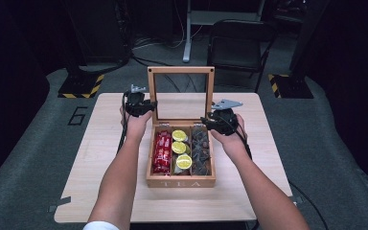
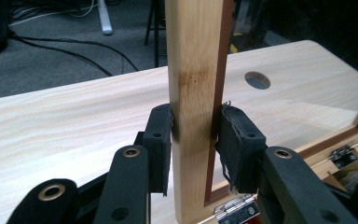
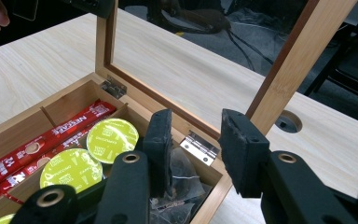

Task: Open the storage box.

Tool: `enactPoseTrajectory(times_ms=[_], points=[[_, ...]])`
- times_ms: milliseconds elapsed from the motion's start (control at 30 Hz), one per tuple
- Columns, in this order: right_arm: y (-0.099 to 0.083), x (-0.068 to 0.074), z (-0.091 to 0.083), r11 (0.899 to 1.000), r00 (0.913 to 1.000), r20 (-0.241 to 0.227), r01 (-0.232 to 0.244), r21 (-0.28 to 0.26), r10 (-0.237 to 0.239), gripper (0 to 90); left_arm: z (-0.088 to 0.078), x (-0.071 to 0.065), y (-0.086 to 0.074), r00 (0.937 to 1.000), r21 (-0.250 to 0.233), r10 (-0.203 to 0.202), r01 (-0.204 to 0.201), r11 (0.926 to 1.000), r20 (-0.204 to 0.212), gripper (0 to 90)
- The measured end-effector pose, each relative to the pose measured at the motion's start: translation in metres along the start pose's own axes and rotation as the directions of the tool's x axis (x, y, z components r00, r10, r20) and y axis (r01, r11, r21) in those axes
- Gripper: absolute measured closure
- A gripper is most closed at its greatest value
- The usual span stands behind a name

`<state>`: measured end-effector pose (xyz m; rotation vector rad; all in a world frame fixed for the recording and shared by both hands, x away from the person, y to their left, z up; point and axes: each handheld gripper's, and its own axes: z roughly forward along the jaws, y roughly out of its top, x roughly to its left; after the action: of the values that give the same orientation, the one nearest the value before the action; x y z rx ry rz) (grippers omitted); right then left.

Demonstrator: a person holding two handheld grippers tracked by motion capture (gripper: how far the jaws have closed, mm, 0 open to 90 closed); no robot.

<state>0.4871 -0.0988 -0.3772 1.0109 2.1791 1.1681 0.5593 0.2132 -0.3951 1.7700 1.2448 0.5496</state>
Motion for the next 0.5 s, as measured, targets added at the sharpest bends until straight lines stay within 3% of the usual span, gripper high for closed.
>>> enactPoseTrajectory(times_ms=[167,233,333,400,500], points=[[-0.0006,0.0013,0.0027,1.0,0.9996,-0.008,0.027,0.0,-0.027,63.9,0.0004,0.0013,-0.0003,0.9997,0.001,-0.021,0.021,0.9998,0.01,65.2],[-0.0001,0.0033,0.0021,1.0,0.9999,-0.007,0.009,0.005,-0.009,63.9,0.0005,0.0026,-0.0005,0.9993,0.002,-0.035,0.035,0.9994,0.017,65.1],[0.0006,0.0039,0.0007,1.0,0.9998,0.004,0.021,-0.005,-0.021,63.9,0.0007,0.0019,-0.0007,0.9998,0.003,-0.017,0.017,0.9998,0.013,64.4],[0.0003,0.0038,0.0003,1.0,0.9999,0.003,0.016,-0.006,-0.016,63.7,0.0003,0.0006,-0.0009,0.9987,-0.003,-0.046,0.046,0.9989,0.02,60.0],[-0.0009,0.0028,0.0009,1.0,1.0,0.001,0.004,-0.007,-0.004,63.0,-0.0028,-0.0007,0.0003,0.9982,-0.011,-0.049,0.049,0.9987,0.035,54.5]])
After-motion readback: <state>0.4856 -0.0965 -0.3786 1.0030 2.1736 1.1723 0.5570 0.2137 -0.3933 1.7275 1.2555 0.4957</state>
